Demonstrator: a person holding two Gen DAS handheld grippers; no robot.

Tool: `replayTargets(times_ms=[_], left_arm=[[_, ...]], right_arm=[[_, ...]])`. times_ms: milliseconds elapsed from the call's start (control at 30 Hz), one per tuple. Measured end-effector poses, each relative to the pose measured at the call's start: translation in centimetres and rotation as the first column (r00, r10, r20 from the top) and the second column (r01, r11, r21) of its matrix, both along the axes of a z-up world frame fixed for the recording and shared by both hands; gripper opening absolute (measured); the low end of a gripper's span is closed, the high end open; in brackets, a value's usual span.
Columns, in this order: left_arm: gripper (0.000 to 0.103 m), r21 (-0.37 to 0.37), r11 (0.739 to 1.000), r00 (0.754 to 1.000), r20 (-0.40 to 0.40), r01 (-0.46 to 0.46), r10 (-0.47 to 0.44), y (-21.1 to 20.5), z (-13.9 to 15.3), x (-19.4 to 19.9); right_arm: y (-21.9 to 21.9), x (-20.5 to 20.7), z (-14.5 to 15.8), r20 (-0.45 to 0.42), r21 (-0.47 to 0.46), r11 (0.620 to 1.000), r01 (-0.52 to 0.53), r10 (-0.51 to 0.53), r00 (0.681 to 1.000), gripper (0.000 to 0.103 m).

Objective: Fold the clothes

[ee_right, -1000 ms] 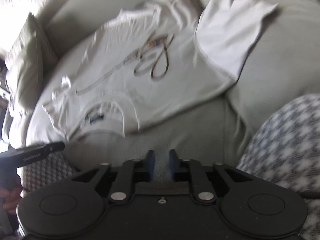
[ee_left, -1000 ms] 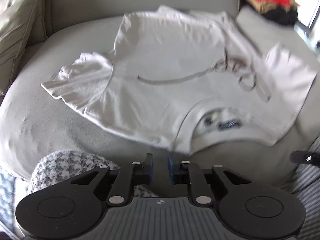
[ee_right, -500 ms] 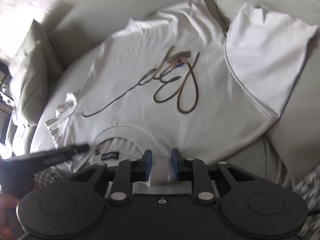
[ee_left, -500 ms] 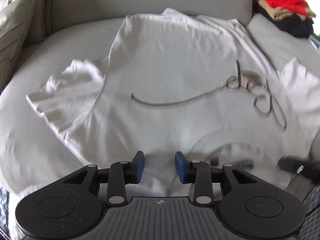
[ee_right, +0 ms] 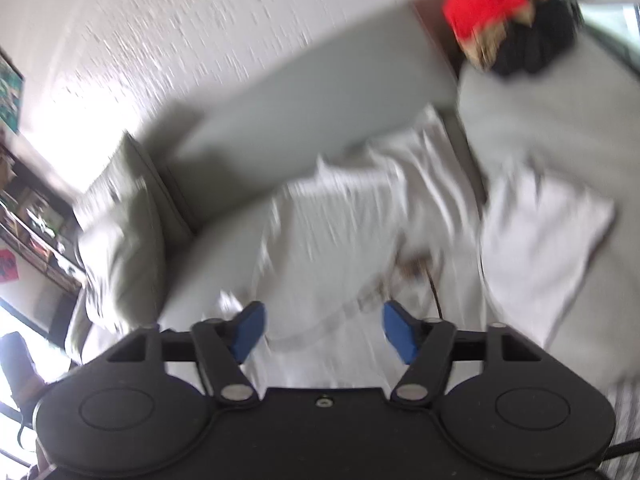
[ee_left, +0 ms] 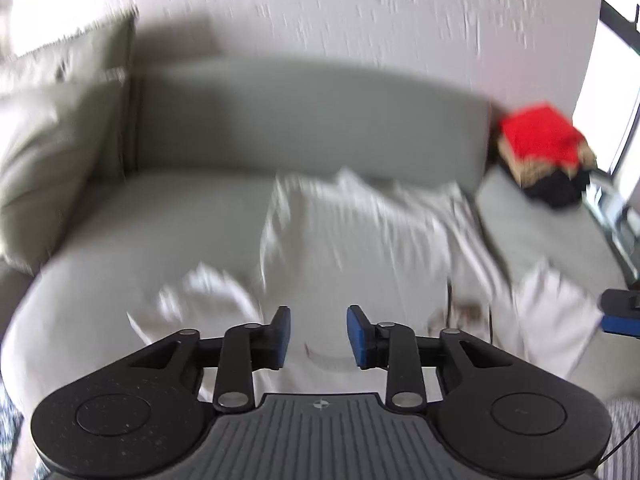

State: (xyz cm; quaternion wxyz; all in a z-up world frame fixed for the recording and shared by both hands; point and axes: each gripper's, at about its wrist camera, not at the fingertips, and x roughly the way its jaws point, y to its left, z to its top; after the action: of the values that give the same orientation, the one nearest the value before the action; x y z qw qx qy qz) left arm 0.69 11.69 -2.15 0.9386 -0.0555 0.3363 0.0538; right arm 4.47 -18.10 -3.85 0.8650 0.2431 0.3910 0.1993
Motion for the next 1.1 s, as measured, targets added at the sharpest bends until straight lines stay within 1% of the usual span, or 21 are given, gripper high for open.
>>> replayTargets(times_ms=[67,133,167,200,300,333,367,400,433,467,500,600,700,800,833,900,933,967,1033,1067,1100], left_arm=[[0.034,0.003,1.0,1.0,0.021,-0.013,0.013,0.7,0.7,1.4],[0.035,0.016,0.999,0.999,0.02,-0.031,0.03,1.0,0.6,3.0],[0.039,0.019,0.999,0.999,0.017,-0.034,0.034,1.0,0.2,3.9],[0.043,0.02,0.999,0.999,0.008,-0.035,0.035,1.1,-0.4,5.0],[0.045,0.026,0.999,0.998,-0.044,-0.036,0.037,1.8,-3.2,8.3],[0.045,0.03,0.999,0.997,-0.063,-0.039,0.041,2.0,-4.2,9.6],[0.043,0.028,0.999,0.996,-0.081,-0.042,0.044,2.2,-5.3,10.8],[0.038,0.022,0.999,0.994,-0.098,-0.045,0.046,2.4,-6.4,12.0],[0.035,0.012,0.999,0.992,-0.115,-0.043,0.044,2.6,-7.5,13.2],[0.024,0.001,0.999,0.991,-0.131,-0.04,0.039,2.6,-8.5,14.4],[0.019,-0.007,0.999,0.989,-0.145,-0.034,0.032,2.6,-9.4,15.6],[0.019,-0.012,1.0,0.983,-0.185,-0.008,0.006,2.0,-11.9,18.7],[0.02,0.04,0.999,0.973,-0.231,0.032,-0.022,0.7,-14.3,20.9],[0.021,0.062,0.998,0.961,-0.277,0.033,-0.015,0.7,-16.4,21.8],[0.021,0.068,0.997,0.956,-0.292,0.032,-0.011,0.7,-17.1,22.0],[0.025,0.053,0.998,0.953,-0.304,0.015,0.002,1.3,-17.7,22.0],[0.026,0.043,0.999,0.953,-0.303,0.009,0.004,1.5,-17.8,21.8],[0.029,0.033,0.999,0.954,-0.301,0.003,0.007,1.8,-17.8,21.7],[0.03,0.022,1.0,0.954,-0.3,-0.003,0.009,2.1,-17.9,21.5],[0.03,0.026,1.0,0.953,-0.302,0.001,0.007,2.0,-17.9,21.5],[0.031,0.035,0.999,0.953,-0.304,0.006,0.005,1.9,-17.9,21.5]], right_arm=[[-0.4,1.7,0.8,0.037,0.0,1.0,0.022,-0.022,0.999,0.079],[-1.2,3.8,0.4,0.044,0.01,0.998,0.06,-0.061,0.997,0.08],[-1.7,5.0,-0.3,0.034,0.014,0.997,0.081,-0.081,0.996,0.083],[-2.1,6.4,-1.3,0.013,0.015,0.995,0.101,-0.101,0.995,0.084],[-3.4,10.6,-4.4,-0.049,0.013,0.987,0.159,-0.158,0.986,0.083],[-3.9,12.1,-5.4,-0.069,0.012,0.984,0.179,-0.177,0.982,0.072],[-4.2,13.4,-6.6,-0.095,0.0,0.981,0.194,-0.193,0.977,0.049],[-4.4,14.8,-8.0,-0.126,-0.023,0.978,0.205,-0.206,0.97,0.038],[-4.6,16.1,-9.3,-0.151,-0.045,0.976,0.211,-0.215,0.965,0.029],[-4.6,17.4,-10.5,-0.172,-0.067,0.975,0.211,-0.22,0.96,0.028],[-4.7,18.7,-11.8,-0.193,-0.088,0.973,0.211,-0.225,0.955,0.028],[-4.2,21.7,-14.4,-0.215,-0.189,0.961,0.203,-0.242,0.946,0.028],[-3.5,24.3,-16.7,-0.227,-0.297,0.937,0.181,-0.254,0.94,0.028],[-2.1,25.3,-18.0,-0.205,-0.423,0.898,0.123,-0.227,0.952,0.021],[-1.8,25.4,-18.2,-0.2,-0.441,0.891,0.108,-0.215,0.956,0.017],[-1.4,25.4,-18.6,-0.196,-0.434,0.897,0.088,-0.189,0.962,0.017],[-1.5,25.4,-18.8,-0.199,-0.401,0.912,0.085,-0.178,0.964,0.018],[-1.8,25.2,-18.9,-0.207,-0.338,0.937,0.09,-0.167,0.964,0.018],[-2.5,25.1,-19.0,-0.229,-0.193,0.976,0.097,-0.141,0.963,0.019],[-2.7,25.0,-19.1,-0.239,-0.147,0.984,0.097,-0.13,0.962,0.02],[-2.6,25.1,-19.1,-0.247,-0.13,0.987,0.094,-0.124,0.961,0.021]])
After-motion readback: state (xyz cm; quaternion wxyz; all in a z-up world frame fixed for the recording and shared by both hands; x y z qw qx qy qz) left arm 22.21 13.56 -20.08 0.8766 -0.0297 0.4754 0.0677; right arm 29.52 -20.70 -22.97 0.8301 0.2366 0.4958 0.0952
